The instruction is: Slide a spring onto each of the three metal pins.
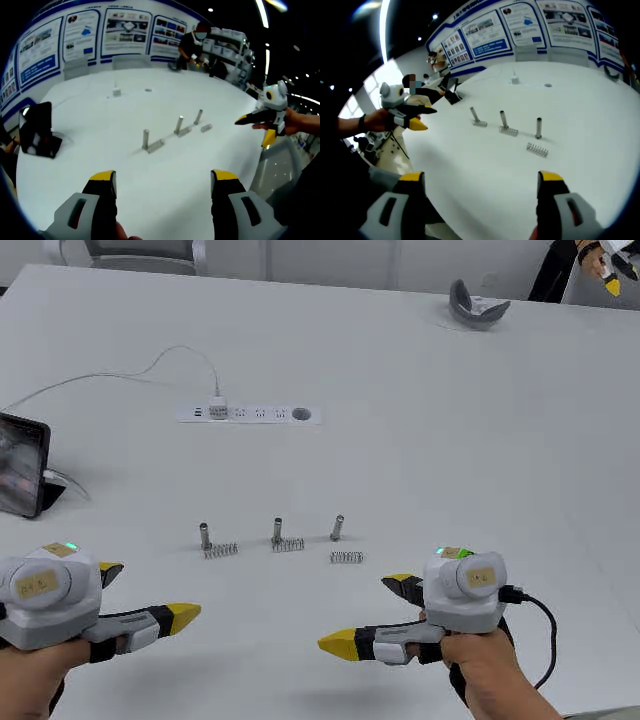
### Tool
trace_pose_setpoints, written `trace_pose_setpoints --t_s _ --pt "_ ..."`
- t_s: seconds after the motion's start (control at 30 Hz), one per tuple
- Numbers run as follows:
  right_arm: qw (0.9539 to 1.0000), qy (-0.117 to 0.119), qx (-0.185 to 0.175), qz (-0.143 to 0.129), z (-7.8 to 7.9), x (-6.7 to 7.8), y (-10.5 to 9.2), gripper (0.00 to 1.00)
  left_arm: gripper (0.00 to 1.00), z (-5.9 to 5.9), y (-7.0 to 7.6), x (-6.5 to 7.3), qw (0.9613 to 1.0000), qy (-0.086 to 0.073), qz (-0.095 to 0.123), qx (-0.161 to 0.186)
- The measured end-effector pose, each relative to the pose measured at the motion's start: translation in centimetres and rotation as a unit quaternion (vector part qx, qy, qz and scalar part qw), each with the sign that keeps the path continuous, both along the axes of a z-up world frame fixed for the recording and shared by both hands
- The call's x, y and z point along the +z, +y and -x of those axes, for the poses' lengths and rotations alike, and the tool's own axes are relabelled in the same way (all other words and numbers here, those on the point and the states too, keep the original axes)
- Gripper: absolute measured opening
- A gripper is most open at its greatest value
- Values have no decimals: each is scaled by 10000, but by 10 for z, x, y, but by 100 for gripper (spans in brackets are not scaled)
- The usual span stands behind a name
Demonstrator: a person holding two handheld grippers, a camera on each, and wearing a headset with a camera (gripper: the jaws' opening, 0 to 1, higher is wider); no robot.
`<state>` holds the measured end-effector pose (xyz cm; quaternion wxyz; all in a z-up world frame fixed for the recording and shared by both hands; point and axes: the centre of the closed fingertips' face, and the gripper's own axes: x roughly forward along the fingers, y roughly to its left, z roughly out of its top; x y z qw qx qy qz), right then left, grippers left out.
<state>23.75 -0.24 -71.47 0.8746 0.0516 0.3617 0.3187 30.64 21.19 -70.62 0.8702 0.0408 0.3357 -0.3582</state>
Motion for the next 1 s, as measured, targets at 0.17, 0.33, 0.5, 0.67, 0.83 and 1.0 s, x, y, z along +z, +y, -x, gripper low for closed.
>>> trace_pose_setpoints --t_s 0.17,0.33,0.5,0.67,0.83,1.0 --pt "10000 19 -8 9 1 -1 -1 95 80 1 -8 -3 9998 3 -95 -191" --pt "10000 7 -41 -6 2 0 -3 95 80 2 -19 -5 9989 24 -143 -444" --pt "10000 14 -57 8 2 0 -6 95 80 2 -28 -7 9975 7 -232 -663" --pt "10000 26 -82 3 2 0 -8 95 81 1 -34 -10 9955 -12 -347 -879" --pt "10000 32 -92 -16 1 -1 -8 95 80 2 -40 -10 9931 -39 -450 -1083" --pt "10000 46 -82 -11 1 -1 -7 95 80 1 -45 -13 9891 -82 -566 -1358"
